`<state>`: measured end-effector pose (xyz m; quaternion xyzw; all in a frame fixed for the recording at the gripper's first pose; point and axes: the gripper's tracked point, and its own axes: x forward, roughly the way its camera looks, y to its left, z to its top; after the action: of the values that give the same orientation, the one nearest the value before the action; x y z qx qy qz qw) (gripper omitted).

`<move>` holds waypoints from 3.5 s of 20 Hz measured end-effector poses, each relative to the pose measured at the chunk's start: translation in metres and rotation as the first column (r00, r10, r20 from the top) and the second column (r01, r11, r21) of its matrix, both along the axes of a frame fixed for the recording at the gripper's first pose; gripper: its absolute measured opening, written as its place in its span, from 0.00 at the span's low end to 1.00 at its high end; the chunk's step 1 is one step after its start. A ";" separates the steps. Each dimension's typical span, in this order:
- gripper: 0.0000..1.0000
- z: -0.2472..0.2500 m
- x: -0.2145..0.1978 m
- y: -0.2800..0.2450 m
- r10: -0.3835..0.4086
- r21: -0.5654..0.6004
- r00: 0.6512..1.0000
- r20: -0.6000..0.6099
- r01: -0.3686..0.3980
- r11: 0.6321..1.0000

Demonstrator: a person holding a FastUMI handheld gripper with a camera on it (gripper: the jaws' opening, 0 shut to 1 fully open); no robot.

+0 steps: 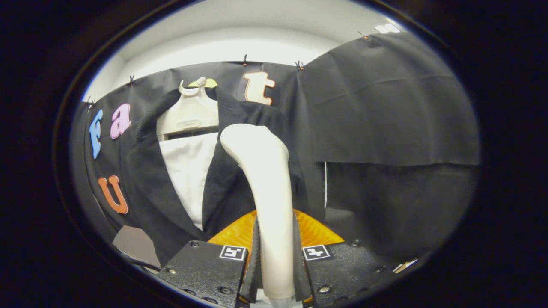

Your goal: Iron the clothes twice with a garment steamer, once on the left side and once on the right side.

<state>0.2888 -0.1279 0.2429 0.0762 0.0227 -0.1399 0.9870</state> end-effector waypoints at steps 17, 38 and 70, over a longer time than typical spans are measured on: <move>0.35 -0.130 0.008 0.024 -0.091 -0.194 0.984 -0.151 0.061 0.979; 0.35 -0.296 -0.029 0.048 -0.108 -0.214 0.919 -0.379 0.026 0.977; 0.35 -0.255 -0.106 0.091 0.050 -0.082 0.956 -0.288 -0.077 0.994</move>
<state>0.1833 -0.0374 -0.0121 0.0085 0.1607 -0.1187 0.9798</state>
